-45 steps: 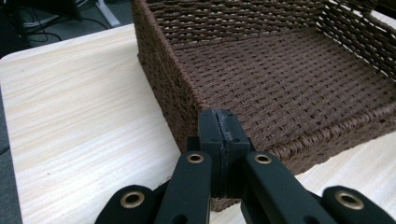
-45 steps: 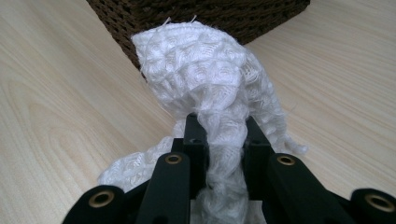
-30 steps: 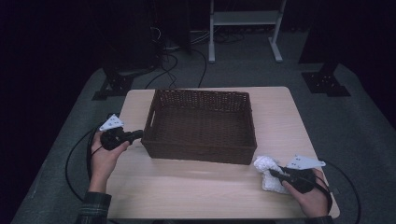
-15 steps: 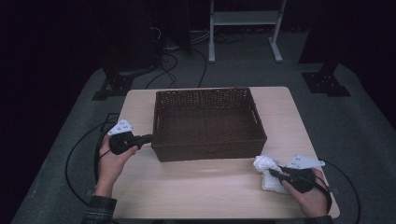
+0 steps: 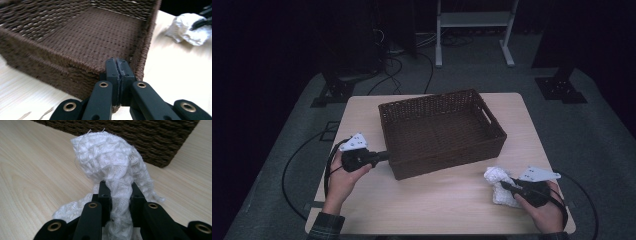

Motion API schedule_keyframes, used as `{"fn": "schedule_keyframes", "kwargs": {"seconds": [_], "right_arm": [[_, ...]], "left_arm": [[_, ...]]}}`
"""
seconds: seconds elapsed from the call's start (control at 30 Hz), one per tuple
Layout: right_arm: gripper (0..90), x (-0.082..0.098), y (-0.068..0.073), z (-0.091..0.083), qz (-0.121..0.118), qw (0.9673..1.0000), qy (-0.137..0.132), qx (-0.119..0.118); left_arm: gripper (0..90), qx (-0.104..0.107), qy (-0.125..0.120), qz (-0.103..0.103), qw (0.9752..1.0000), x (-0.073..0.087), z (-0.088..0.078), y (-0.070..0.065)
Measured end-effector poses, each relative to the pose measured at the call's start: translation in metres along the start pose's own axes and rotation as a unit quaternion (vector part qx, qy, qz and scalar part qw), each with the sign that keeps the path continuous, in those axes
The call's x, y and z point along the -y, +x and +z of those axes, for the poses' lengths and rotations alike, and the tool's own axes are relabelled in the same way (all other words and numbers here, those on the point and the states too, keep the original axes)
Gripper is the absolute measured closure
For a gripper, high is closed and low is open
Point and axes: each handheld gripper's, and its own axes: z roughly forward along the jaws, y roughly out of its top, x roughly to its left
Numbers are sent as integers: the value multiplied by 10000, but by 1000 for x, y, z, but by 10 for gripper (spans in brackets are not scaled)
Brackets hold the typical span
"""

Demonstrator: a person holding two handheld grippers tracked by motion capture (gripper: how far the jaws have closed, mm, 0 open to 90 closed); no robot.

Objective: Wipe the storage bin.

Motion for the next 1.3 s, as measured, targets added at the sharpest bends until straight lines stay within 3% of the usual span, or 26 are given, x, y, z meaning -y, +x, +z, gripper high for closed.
{"fn": "schedule_keyframes", "kwargs": {"seconds": [0.2, 0.47, 0.63, 0.9, 1.13, 1.3], "right_arm": [[764, 0, 0, 0, -11, 10000, -5, -5], [764, 1, 0, -1, 9, 10000, -15, -3], [763, 1, -1, -2, 15, 10000, -19, 4], [763, 1, -1, -2, 7, 10000, -11, 33], [763, 1, 0, -1, -6, 10000, -5, 35], [763, 1, 0, -1, -11, 10000, -8, 33]], "left_arm": [[880, 265, 23, 88, 9996, -5, 11, -15], [845, 327, -48, 60, 9994, -6, 13, -20], [711, 193, -46, -5, 9998, -5, 7, -22], [466, -260, 124, -91, 9995, 5, 0, -23], [302, -529, 238, -126, 9982, 16, 6, -26], [248, -589, 392, -230, 9972, 25, 18, -29]]}}
